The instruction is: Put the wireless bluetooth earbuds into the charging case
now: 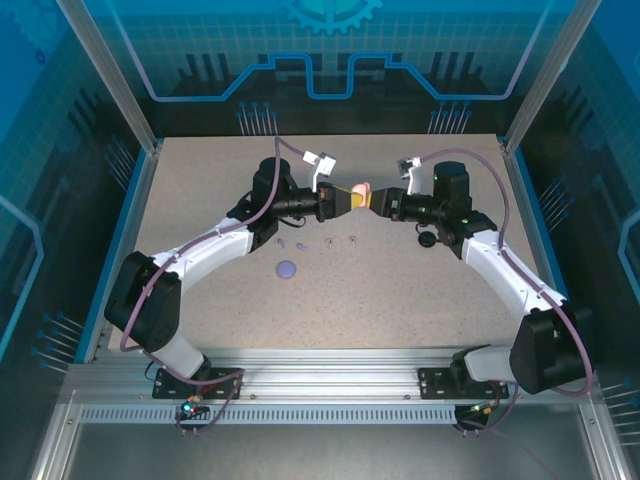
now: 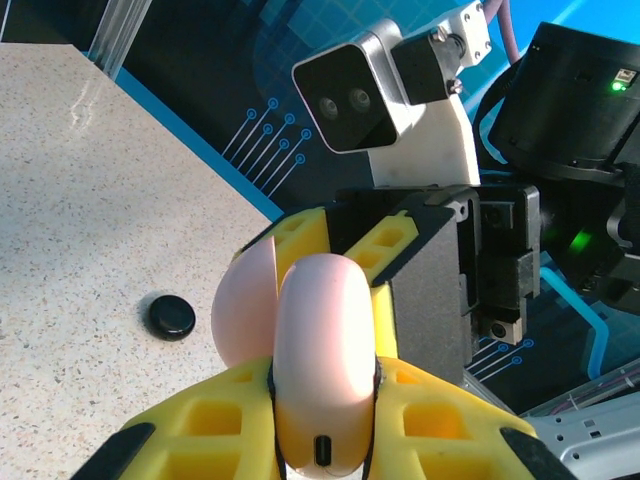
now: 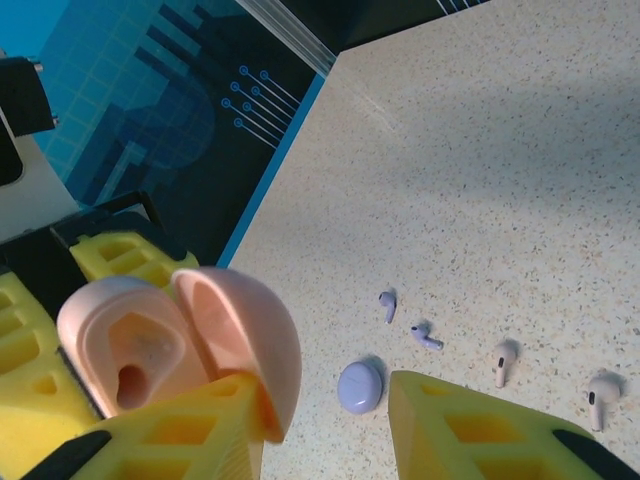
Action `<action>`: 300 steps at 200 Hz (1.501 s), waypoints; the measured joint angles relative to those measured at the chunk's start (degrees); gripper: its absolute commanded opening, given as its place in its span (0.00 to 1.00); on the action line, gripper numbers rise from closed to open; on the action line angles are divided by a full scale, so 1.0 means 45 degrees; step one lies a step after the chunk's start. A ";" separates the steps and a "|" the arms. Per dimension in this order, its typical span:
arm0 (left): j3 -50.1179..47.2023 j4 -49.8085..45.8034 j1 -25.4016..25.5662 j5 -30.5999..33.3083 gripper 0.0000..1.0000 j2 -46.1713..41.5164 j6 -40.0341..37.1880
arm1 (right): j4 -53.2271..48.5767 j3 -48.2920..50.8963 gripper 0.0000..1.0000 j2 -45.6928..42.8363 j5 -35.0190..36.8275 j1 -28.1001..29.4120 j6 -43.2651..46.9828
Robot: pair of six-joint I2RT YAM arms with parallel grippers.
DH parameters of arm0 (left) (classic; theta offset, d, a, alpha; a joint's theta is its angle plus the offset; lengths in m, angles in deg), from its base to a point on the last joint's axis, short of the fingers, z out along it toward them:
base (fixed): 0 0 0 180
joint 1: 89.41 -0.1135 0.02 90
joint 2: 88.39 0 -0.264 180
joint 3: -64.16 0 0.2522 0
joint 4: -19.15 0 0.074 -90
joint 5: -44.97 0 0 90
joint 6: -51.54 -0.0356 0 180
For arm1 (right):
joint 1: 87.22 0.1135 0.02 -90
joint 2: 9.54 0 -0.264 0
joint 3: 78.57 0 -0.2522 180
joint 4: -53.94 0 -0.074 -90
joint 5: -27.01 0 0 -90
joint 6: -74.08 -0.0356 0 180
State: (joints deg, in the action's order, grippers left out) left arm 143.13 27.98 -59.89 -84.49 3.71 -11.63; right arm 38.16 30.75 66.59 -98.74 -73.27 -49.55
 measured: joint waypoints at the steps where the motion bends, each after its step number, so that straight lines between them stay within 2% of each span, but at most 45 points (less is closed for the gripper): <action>1: 0.0000 0.0000 0.0005 0.0000 0.00 0.0000 0.0000 | 0.0000 0.0000 0.35 0.0005 0.0000 0.0000 0.0000; 38: 0.0000 -0.0015 0.0015 0.0024 0.00 0.0000 0.0010 | 0.0078 -0.0073 0.20 0.0073 -0.0170 0.0034 -0.0160; 51: 0.0000 -0.0015 0.0015 0.0083 0.00 0.0000 0.0010 | 0.0112 -0.0141 0.09 0.0107 -0.0262 0.0083 -0.0199; 58: 0.0000 -0.0015 0.0015 0.0107 0.00 0.0000 0.0010 | 0.0126 -0.0165 0.00 0.0107 -0.0267 0.0107 -0.0185; 71: 0.0000 -0.0010 0.0015 0.0151 0.01 0.0000 0.0010 | 0.0092 -0.0185 0.00 0.0107 -0.0253 0.0117 -0.0185; 84: 0.0000 -0.0039 0.0015 0.0165 0.15 0.0000 0.0010 | 0.0049 -0.0189 0.00 0.0112 -0.0238 0.0121 -0.0141; 99: 0.0000 -0.0102 0.0019 0.0194 0.47 0.0000 0.0010 | -0.0107 -0.0243 0.00 0.0107 -0.0170 0.0121 -0.0044; 113: 0.0005 -0.0219 0.0068 0.0194 0.67 -0.0005 -0.0063 | -0.0423 -0.0408 0.00 0.0107 0.0063 0.0141 0.0107; 149: 0.0301 -0.1399 0.0044 0.0267 0.98 -0.0165 -0.0826 | -0.1996 -0.1224 0.00 0.0146 0.0913 0.0141 0.1103; 183: 0.1685 -0.3580 -0.0646 -0.0233 0.99 -0.0316 -0.1729 | -0.4002 -0.3060 0.00 0.0967 0.1690 0.0136 0.3060; 220: 0.4755 -0.7446 -0.1569 -0.1263 0.99 0.0432 -0.3706 | -0.5921 -0.4478 0.00 0.1821 0.2293 0.0136 0.5557; 264: 0.7669 -1.2065 -0.1617 -0.2399 0.99 0.2200 -0.6290 | -0.7674 -0.5843 0.00 0.2429 0.2040 0.0141 0.8116; 283: 0.8087 -1.3294 -0.1617 -0.2613 0.98 0.2812 -0.6931 | -0.8126 -0.6290 0.00 0.2754 0.1943 0.0151 0.8757; 300: 0.8145 -1.4037 -0.1617 -0.2783 0.94 0.3196 -0.7300 | -0.8422 -0.6455 0.00 0.3021 0.1938 0.0223 0.9160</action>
State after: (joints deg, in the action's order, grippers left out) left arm 179.78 -35.19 -67.17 -97.02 18.09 -44.48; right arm 0.26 1.70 80.19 -90.02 -72.26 -8.33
